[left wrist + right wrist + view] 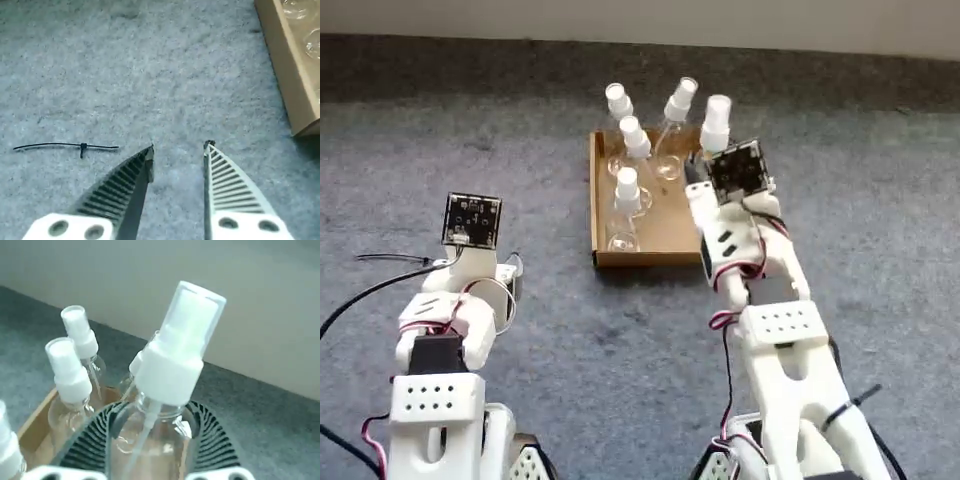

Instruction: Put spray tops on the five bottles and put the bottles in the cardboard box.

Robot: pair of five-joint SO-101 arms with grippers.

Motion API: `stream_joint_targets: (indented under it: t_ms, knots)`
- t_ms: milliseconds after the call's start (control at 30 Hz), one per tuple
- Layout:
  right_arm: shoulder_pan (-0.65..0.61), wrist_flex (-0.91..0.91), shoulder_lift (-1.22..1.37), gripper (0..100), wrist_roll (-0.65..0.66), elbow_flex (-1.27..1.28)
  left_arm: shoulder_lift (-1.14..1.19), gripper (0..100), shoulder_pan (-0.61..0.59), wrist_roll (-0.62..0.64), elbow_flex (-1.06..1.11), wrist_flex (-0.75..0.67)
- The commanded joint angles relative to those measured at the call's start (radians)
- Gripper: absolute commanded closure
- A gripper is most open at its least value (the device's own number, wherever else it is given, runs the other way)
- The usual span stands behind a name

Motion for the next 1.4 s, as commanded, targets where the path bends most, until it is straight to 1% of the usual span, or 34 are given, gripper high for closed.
stream_joint_targets:
  t_ms: [0,67,167,233,333,400,500,733,900,967,1033,1267,1333,1367]
  knots:
    - [-0.002,-0.025,0.104,99.5,-0.106,-0.165,-0.012,84,-0.008,-0.002,0.004,-0.035]
    - [-0.002,-0.042,0.153,99.5,-0.106,-0.199,-0.01,84,-0.008,-0.002,0.004,-0.035]
    - [0.002,-0.171,0.217,99.5,-0.106,-0.171,-0.01,84,-0.008,-0.002,0.004,-0.035]
    - [0.002,-0.309,0.239,99.5,-0.106,-0.108,-0.008,84,-0.008,-0.002,0.004,-0.035]
    - [-0.002,-0.596,0.282,99.5,-0.114,0.008,-0.008,84,-0.008,-0.002,0.004,-0.037]
    - [-0.002,-0.696,0.317,99.5,-0.114,0.073,-0.007,84,-0.008,-0.002,0.004,-0.035]
    - [0.002,-0.714,0.381,99.5,-0.115,0.131,-0.007,84,-0.008,-0.002,0.004,-0.034]
    - [-0.002,-0.862,0.536,99.5,-0.115,0.104,-0.007,84,-0.008,-0.002,0.004,-0.034]
    - [0.004,-0.868,0.65,99.5,-0.12,0.03,-0.007,84,-0.008,-0.002,0.004,-0.034]
    - [0.004,-0.868,0.68,99.5,-0.169,0.013,-0.007,84,-0.008,-0.002,0.004,-0.034]
    - [0.01,-0.868,0.687,99.5,-0.203,0.012,-0.007,84,-0.008,-0.002,0.004,-0.034]
    - [0.025,-0.869,0.687,99.5,-0.203,0.012,-0.007,84,-0.008,-0.002,0.004,-0.034]
    - [0.024,-0.869,0.687,97.8,-0.203,0.012,-0.007,84,-0.008,-0.002,0.004,-0.034]
    - [0.024,-0.869,0.687,95.3,-0.203,0.013,-0.007,84,-0.008,-0.002,0.004,-0.034]
